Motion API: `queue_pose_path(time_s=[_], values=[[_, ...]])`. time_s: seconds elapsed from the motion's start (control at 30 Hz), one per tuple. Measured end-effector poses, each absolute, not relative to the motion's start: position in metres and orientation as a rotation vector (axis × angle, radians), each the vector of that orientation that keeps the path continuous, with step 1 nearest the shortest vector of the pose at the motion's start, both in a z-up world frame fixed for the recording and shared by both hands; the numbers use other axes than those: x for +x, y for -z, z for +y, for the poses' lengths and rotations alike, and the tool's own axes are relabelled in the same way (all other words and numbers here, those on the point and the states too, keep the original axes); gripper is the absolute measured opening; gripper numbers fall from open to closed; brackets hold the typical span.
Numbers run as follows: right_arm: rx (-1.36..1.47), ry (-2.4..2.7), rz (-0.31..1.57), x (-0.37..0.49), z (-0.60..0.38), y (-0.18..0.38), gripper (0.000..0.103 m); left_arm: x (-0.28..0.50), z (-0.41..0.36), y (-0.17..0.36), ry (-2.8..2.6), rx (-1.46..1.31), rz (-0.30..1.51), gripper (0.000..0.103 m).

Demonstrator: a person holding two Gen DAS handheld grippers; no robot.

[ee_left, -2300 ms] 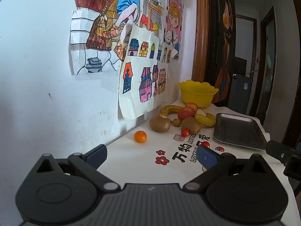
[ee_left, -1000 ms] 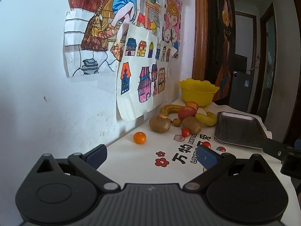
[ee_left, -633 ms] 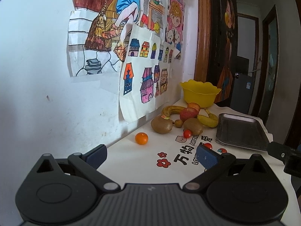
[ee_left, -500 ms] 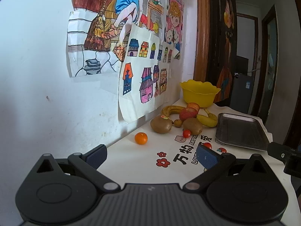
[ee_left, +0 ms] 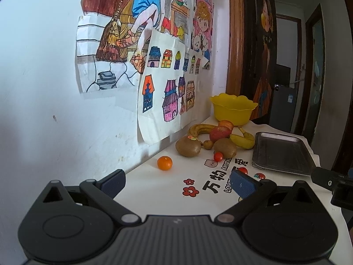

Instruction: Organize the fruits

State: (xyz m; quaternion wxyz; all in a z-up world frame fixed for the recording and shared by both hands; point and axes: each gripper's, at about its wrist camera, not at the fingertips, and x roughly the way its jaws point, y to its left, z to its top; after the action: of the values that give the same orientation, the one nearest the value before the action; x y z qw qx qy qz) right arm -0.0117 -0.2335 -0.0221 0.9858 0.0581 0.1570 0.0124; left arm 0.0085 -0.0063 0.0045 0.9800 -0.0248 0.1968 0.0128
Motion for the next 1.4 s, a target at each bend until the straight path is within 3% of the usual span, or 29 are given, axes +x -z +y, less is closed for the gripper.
queue_pose_path(time_s=[0.6,1.4], values=[[0.108,-0.036,0.326,-0.007,-0.234,0.024,0.102,0.015,-0.005,-0.004,-0.029,-0.035,0.400,0.102],[0.090,-0.367,0.262,0.063,-0.250,-0.011,0.102,0.088,-0.003,0.006,-0.009,0.060,0.446,0.103]])
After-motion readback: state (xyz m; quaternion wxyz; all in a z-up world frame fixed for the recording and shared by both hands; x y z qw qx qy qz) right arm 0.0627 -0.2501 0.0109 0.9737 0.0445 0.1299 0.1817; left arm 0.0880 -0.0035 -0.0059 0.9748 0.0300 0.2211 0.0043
